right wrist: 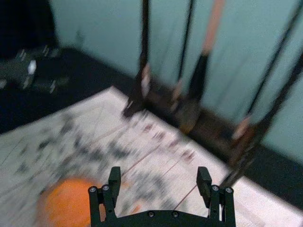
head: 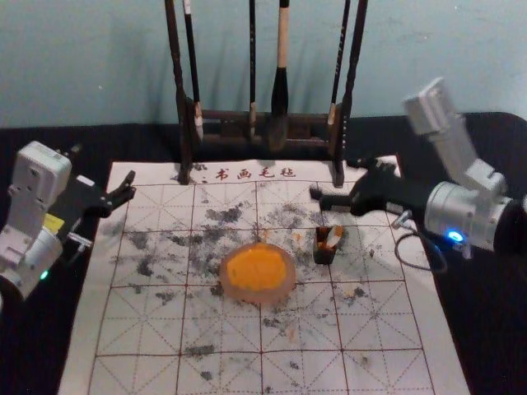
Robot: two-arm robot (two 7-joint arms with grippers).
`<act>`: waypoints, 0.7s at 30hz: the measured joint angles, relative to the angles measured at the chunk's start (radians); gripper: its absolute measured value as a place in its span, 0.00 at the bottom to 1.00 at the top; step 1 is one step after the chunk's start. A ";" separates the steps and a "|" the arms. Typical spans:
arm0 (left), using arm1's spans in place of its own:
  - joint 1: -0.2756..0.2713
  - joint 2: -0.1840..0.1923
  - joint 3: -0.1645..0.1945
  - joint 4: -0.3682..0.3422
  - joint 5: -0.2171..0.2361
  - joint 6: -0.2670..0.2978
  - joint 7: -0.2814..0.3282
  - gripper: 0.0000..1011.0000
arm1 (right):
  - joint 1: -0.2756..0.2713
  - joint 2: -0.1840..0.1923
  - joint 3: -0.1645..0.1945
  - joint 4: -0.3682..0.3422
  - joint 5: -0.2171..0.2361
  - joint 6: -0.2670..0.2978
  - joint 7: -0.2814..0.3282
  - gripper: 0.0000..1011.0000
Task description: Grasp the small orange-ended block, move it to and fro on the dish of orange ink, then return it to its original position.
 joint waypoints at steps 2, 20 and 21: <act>0.000 0.000 0.000 0.000 0.000 0.000 0.000 0.99 | -0.038 -0.007 0.034 -0.014 -0.016 -0.077 -0.044 0.99; 0.000 0.000 0.000 0.000 0.000 0.000 0.000 0.99 | -0.231 -0.100 0.162 0.064 -0.129 -0.440 -0.246 0.99; 0.000 0.000 0.000 0.000 0.000 0.000 0.000 0.99 | -0.232 -0.103 0.163 0.068 -0.131 -0.443 -0.246 0.99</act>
